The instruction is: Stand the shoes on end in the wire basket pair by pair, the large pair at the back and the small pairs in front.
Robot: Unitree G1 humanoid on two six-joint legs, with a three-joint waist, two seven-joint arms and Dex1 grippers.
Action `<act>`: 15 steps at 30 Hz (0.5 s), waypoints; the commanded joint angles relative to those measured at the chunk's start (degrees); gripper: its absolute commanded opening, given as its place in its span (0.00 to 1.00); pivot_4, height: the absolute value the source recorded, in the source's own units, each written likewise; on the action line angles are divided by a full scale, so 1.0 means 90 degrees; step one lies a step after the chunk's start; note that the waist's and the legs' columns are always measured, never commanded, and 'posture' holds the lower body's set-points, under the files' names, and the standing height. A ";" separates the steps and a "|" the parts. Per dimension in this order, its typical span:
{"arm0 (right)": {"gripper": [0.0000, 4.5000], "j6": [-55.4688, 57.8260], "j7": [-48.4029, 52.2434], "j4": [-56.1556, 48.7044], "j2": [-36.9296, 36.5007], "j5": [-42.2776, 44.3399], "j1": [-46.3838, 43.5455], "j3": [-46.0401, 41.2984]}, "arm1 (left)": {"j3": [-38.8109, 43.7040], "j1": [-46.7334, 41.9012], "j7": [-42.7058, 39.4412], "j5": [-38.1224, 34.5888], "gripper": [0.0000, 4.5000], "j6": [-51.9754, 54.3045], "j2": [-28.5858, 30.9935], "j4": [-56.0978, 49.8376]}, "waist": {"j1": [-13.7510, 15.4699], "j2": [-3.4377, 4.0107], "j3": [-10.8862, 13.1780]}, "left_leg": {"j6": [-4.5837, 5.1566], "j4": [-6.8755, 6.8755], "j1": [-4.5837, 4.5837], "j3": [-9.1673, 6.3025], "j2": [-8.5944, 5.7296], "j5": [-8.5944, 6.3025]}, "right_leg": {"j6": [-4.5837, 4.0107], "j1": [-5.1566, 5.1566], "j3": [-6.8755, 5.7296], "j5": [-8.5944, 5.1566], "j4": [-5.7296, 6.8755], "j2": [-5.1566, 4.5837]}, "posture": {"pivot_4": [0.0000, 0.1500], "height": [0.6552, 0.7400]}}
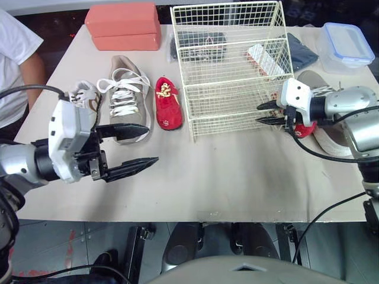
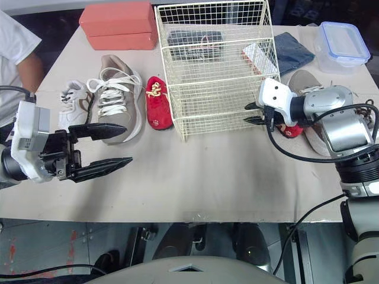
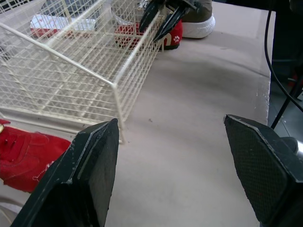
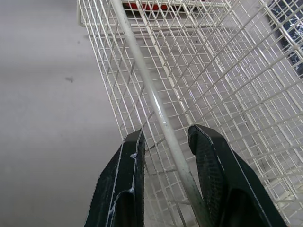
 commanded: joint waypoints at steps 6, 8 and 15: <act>0.18 0.1368 -0.0281 -0.1500 0.0093 0.0345 0.0130 0.0106 | -0.0050 -0.0324 -0.0547 0.0314 0.86 -0.0517 0.0210 0.0691 | -0.0029 -0.0001 0.0000 | -0.0001 0.0000 0.0000 0.0000 0.0000 -0.0001 | 0.0000 -0.0003 -0.0001 0.0000 0.0001 0.0001 | 1.00 1.00; 0.18 0.1285 -0.0341 -0.1459 0.0073 0.0273 0.0157 0.0089 | -0.0094 -0.0398 -0.0617 0.0355 0.86 -0.0561 0.0230 0.0787 | -0.0030 -0.0001 0.0000 | -0.0001 -0.0001 0.0000 0.0000 0.0000 -0.0001 | 0.0000 -0.0003 0.0000 0.0000 0.0001 0.0001 | 1.00 1.00; 0.18 0.0744 -0.0849 -0.0937 0.0083 -0.0246 0.0140 0.0101 | -0.0329 -0.0776 -0.0709 0.0480 0.86 -0.0627 0.0299 0.1021 | -0.0028 -0.0001 0.0001 | -0.0001 0.0000 -0.0001 0.0001 0.0000 -0.0001 | 0.0001 -0.0004 0.0000 0.0001 0.0002 0.0003 | 1.00 1.00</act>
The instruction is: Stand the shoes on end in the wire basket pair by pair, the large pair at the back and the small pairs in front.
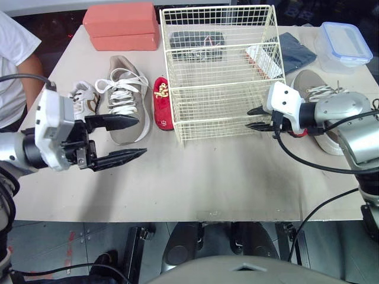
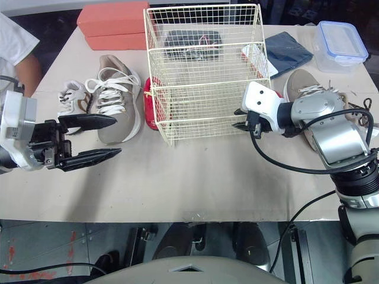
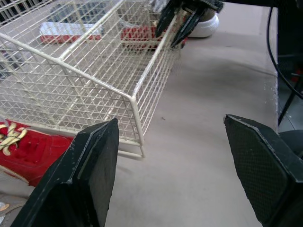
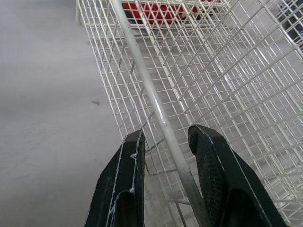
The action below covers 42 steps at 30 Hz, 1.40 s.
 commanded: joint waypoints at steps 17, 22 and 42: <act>0.33 0.0526 0.0634 -0.0056 -0.0669 0.0334 -0.0541 0.0144 | 0.0101 -0.0541 0.0121 -0.0354 0.86 0.0489 0.0443 -0.0225 | 0.0011 -0.0001 0.0010 | 0.0001 0.0003 -0.0009 -0.0001 0.0000 0.0000 | 0.0001 -0.0007 -0.0003 0.0000 0.0002 0.0003 | 1.00 1.00; 0.01 0.0574 0.0548 0.0192 -0.0583 0.0156 -0.0812 0.0373 | 0.0236 -0.0461 0.0157 -0.0426 0.86 0.0565 0.0423 -0.0319 | 0.0010 -0.0002 0.0011 | 0.0001 0.0001 -0.0012 -0.0002 0.0001 0.0000 | 0.0001 -0.0012 -0.0003 0.0000 0.0002 0.0004 | 1.00 1.00; 0.01 -0.2673 0.1648 0.1914 -0.0753 -0.0205 -0.1020 0.0361 | 0.0260 -0.0504 0.0304 -0.0422 0.86 0.0567 0.0381 -0.0295 | 0.0014 -0.0004 0.0012 | 0.0000 0.0005 -0.0026 0.0003 -0.0001 0.0001 | 0.0002 -0.0027 -0.0001 0.0001 0.0007 0.0007 | 1.00 1.00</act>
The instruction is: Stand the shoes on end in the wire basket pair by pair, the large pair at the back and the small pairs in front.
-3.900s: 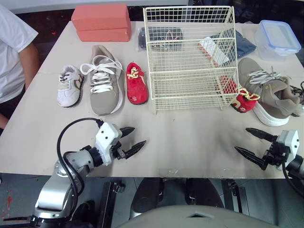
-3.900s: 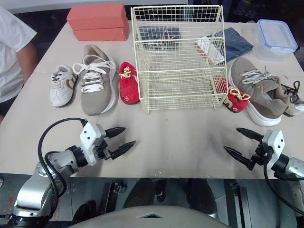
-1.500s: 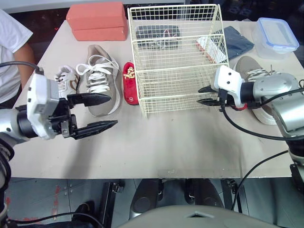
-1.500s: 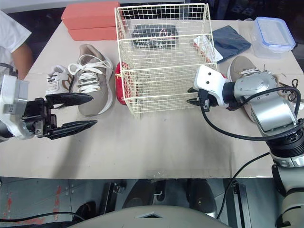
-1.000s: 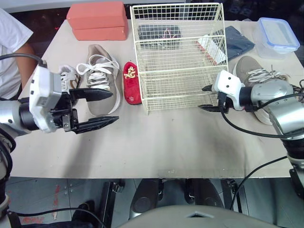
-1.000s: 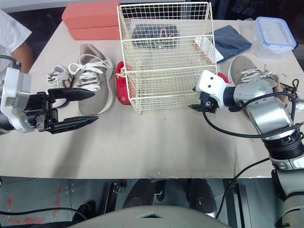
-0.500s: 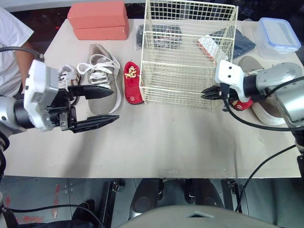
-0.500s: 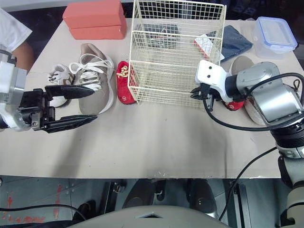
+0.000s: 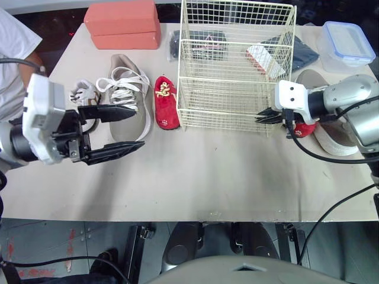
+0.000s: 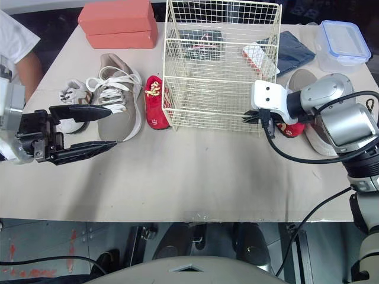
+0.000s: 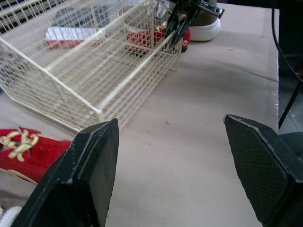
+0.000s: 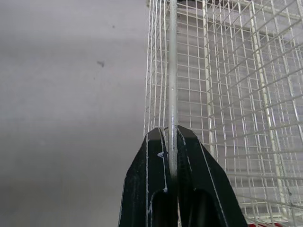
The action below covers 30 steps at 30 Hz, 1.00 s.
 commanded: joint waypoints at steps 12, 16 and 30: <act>0.01 -0.0738 0.0128 0.0336 -0.0069 -0.0212 -0.0204 -0.0333 | 0.0045 -0.0130 0.0008 -0.0048 0.86 -0.0011 0.0098 0.0015 | -0.0002 0.0000 0.0000 | 0.0000 0.0000 0.0000 0.0000 0.0000 0.0000 | 0.0000 -0.0001 0.0002 0.0000 0.0001 -0.0001 | 1.00 1.00; 0.28 -0.0218 0.0214 -0.0187 -0.0230 0.0299 0.0100 -0.0731 | -0.0399 -0.0415 0.0477 0.0043 0.86 0.0040 -0.0081 0.0025 | 0.0035 0.0000 0.0001 | -0.0001 0.0000 -0.0001 -0.0001 0.0000 0.0000 | 0.0000 0.0000 0.0001 0.0000 0.0001 -0.0002 | 1.00 1.00; 0.99 0.2607 -0.1740 -0.2323 -0.0663 0.1758 0.3219 -0.4915 | -0.1347 -0.1684 0.0963 -0.1026 0.86 0.0534 -0.0649 -0.0171 | 0.0038 -0.0007 0.0004 | 0.0001 0.0009 -0.0004 0.0000 -0.0001 0.0000 | 0.0001 0.0004 0.0007 0.0001 0.0009 -0.0013 | 1.00 1.00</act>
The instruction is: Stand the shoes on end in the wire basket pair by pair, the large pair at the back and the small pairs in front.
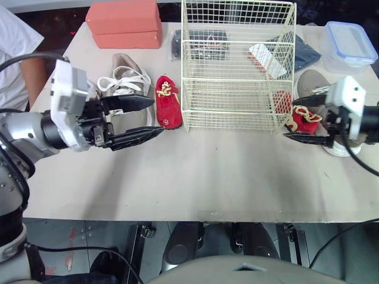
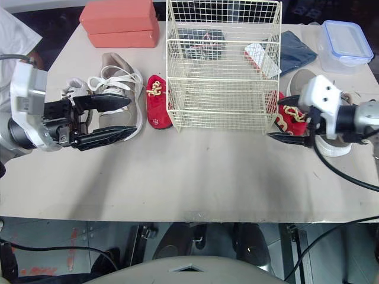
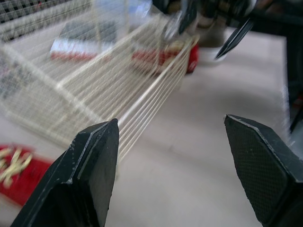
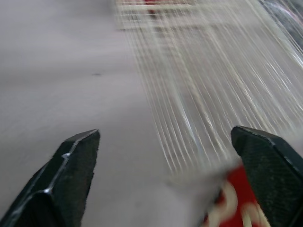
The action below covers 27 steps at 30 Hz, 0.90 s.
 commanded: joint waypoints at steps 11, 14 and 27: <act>0.99 0.2399 -0.3199 -0.1398 0.1634 0.0361 0.1984 -0.3197 | -0.1188 -0.1250 -0.0215 -0.0238 0.86 0.0174 -0.0244 -0.0004 | -0.0053 0.0000 -0.0003 | 0.0000 -0.0005 0.0027 0.0022 0.0001 0.0000 | 0.0000 0.0005 0.0028 -0.0002 0.0022 0.0045 | 1.00 1.00; 0.99 0.2502 -0.3337 -0.1283 0.1776 0.0535 0.2005 -0.3079 | -0.1275 -0.1281 -0.0442 -0.0071 0.86 0.0077 -0.0222 0.0106 | -0.0052 0.0000 -0.0003 | 0.0001 -0.0005 0.0026 0.0024 0.0001 0.0000 | 0.0001 0.0004 0.0036 -0.0003 0.0021 0.0049 | 1.00 1.00; 0.49 0.2047 -0.3446 -0.0093 0.1530 0.0716 0.1774 -0.2665 | -0.1351 -0.1492 -0.0466 0.0107 0.86 0.0165 -0.0299 0.0037 | -0.0024 -0.0002 -0.0003 | 0.0003 -0.0003 0.0025 0.0031 0.0001 0.0000 | 0.0004 0.0003 0.0046 -0.0005 0.0021 0.0052 | 1.00 1.00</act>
